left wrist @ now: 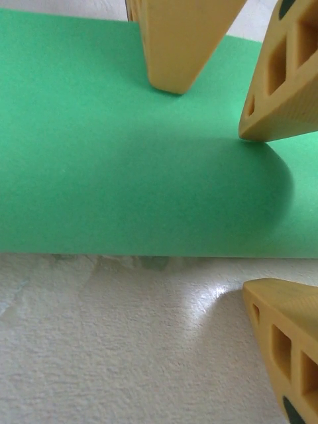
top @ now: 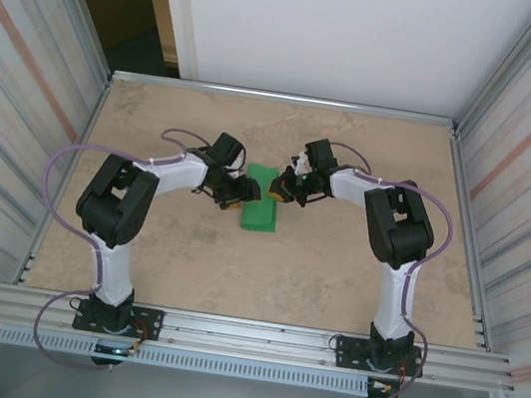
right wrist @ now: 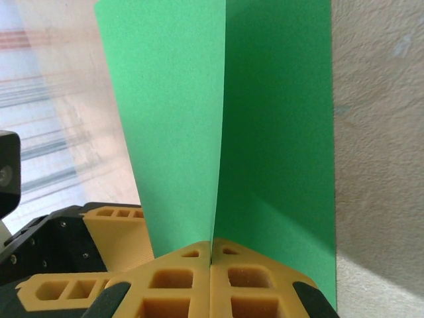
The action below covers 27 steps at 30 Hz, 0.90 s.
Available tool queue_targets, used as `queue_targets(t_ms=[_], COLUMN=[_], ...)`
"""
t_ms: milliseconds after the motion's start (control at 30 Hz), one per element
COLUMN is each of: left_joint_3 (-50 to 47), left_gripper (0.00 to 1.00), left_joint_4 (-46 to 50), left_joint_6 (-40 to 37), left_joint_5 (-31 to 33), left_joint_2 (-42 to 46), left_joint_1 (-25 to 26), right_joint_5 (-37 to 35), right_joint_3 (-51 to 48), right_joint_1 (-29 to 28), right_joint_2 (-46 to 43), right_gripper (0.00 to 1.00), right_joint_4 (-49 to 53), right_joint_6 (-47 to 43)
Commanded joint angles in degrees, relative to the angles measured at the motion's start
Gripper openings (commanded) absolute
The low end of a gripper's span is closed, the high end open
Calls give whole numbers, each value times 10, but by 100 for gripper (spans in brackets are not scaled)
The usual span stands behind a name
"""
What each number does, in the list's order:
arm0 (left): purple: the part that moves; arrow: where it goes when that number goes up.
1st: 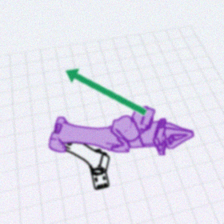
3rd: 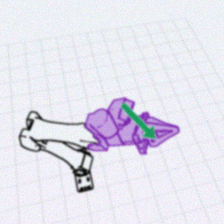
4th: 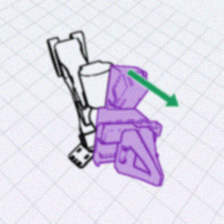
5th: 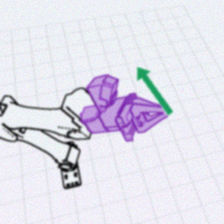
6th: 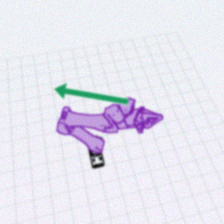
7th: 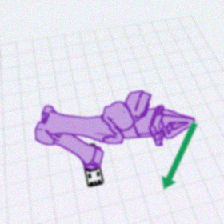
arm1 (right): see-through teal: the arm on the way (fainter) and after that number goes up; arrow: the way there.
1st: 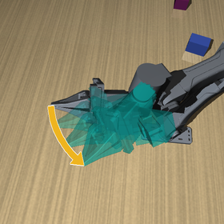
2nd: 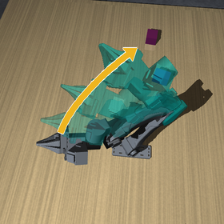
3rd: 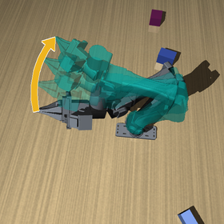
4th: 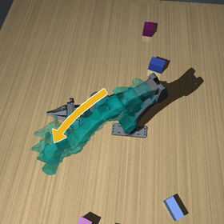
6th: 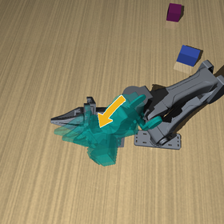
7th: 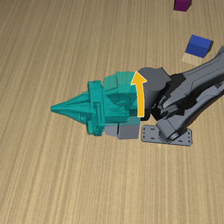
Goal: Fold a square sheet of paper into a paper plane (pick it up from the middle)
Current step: Fold the square sheet of paper in half at the center of the table, then hold the square sheet of paper at the center of the table.
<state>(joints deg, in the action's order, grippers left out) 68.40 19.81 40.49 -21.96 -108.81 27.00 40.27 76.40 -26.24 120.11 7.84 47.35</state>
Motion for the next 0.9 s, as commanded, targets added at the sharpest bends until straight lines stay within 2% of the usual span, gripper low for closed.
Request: queue_targets(t_ms=[0, 467, 633, 733, 867], left_joint_3=[19, 48, 51, 45, 36], left_gripper=[57, 55, 55, 54, 52], left_joint_4=[17, 39, 57, 70, 84], left_joint_6=[0, -16, -20, -21, -23], left_joint_5=[14, 29, 41, 55, 78], left_joint_2=[-8, -36, -46, -49, -56], left_joint_1=[1, 0, 1, 2, 5], right_joint_5=[-7, -7, -12, -19, -38], right_joint_3=[10, 8, 11, 11, 10], right_joint_1=[0, 0, 0, -1, 6], right_joint_2=[11, 16, 10, -3, -30], right_gripper=[0, 1, 6, 17, 42], right_joint_4=[16, 15, 26, 34, 50], right_joint_6=[-13, -12, -7, -4, 9])
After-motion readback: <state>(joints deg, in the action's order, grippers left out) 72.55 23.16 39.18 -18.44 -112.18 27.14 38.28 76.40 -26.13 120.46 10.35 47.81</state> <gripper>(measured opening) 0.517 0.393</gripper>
